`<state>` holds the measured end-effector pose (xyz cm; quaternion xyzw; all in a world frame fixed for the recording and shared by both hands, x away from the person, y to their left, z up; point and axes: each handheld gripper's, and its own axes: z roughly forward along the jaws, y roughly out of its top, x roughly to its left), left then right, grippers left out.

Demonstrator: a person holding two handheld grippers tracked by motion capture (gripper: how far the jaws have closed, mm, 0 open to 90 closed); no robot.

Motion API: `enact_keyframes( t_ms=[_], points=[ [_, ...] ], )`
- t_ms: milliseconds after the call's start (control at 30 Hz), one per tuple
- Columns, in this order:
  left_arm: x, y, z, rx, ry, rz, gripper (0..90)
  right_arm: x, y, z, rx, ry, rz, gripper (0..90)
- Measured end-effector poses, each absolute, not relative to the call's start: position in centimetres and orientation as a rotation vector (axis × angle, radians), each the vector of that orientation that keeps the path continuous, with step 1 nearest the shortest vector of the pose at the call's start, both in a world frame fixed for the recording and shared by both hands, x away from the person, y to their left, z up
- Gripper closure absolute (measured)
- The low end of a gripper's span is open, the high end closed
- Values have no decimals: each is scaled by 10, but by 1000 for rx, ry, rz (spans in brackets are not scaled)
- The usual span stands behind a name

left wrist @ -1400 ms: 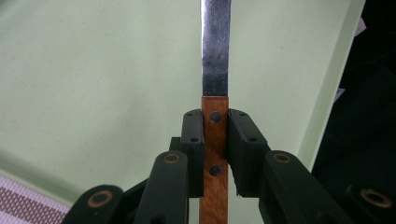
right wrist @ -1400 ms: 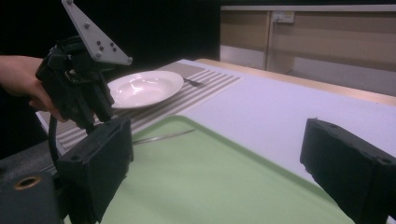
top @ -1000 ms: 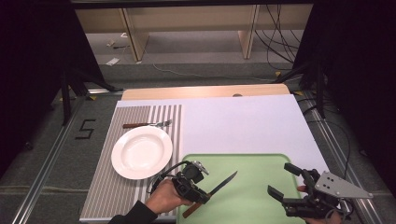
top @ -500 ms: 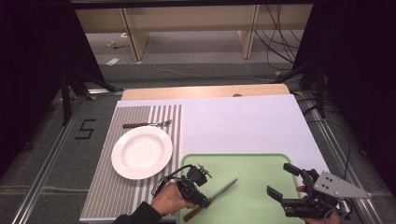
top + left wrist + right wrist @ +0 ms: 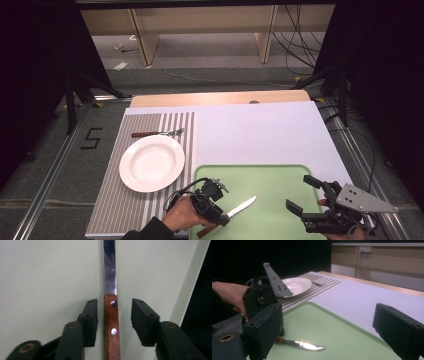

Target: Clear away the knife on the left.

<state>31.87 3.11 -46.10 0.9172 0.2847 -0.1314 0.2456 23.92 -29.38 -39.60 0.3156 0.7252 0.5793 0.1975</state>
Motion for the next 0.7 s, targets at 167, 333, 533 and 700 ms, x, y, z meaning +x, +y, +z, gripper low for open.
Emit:
enact_keyframes(
  t_ms=[167,333,533,700],
  points=[
    [314,28,-446,2387,686,-258,446,239,-294,-396,882,2031,1624,105],
    [304,16,-445,2417,570,-170,448,239,-293,-396,875,2033,1622,105],
    [299,0,-451,2473,490,-222,685,239,-293,-396,882,2031,1619,105],
    [297,-5,-453,2498,439,-228,785,239,-294,-396,883,2028,1622,105]
  ],
)
